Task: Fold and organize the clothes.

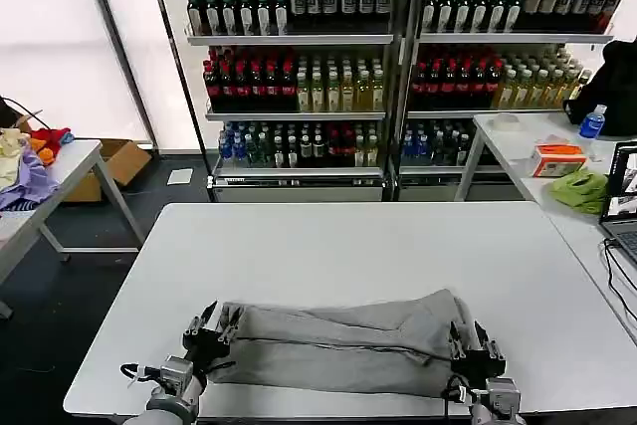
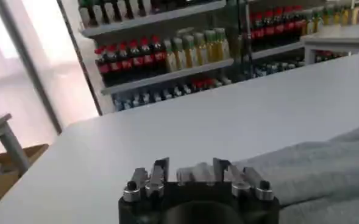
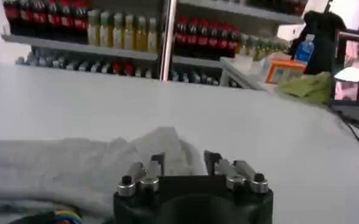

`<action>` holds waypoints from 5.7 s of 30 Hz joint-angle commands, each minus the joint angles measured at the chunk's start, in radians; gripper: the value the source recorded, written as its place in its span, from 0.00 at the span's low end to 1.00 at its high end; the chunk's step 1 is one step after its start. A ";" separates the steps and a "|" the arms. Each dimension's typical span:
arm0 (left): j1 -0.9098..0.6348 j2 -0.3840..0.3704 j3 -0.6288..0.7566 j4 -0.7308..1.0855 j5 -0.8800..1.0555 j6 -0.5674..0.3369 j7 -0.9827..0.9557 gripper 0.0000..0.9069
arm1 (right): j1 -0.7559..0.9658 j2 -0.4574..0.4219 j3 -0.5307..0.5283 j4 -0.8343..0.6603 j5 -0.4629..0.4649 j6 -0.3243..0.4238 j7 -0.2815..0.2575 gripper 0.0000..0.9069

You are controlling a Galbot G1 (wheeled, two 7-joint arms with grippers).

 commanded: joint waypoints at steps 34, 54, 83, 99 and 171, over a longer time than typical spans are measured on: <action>0.078 -0.101 -0.023 0.059 -0.018 -0.022 0.037 0.00 | -0.008 -0.008 0.015 0.110 0.009 0.014 0.027 1.00; -0.026 0.340 -0.709 0.084 -0.250 0.050 0.087 0.00 | 0.063 -0.006 -0.037 0.078 0.015 -0.004 0.047 1.00; 0.006 -0.040 0.059 -0.124 0.024 0.080 0.037 0.00 | -0.006 0.030 -0.002 0.109 0.011 0.028 0.057 1.00; -0.049 -0.050 0.109 -0.115 -0.051 0.119 0.027 0.00 | -0.043 0.067 -0.031 0.120 -0.033 0.043 0.063 1.00; -0.044 0.009 -0.175 0.038 -0.097 0.008 -0.010 1.00 | 0.032 0.019 -0.129 0.049 -0.062 0.043 0.063 1.00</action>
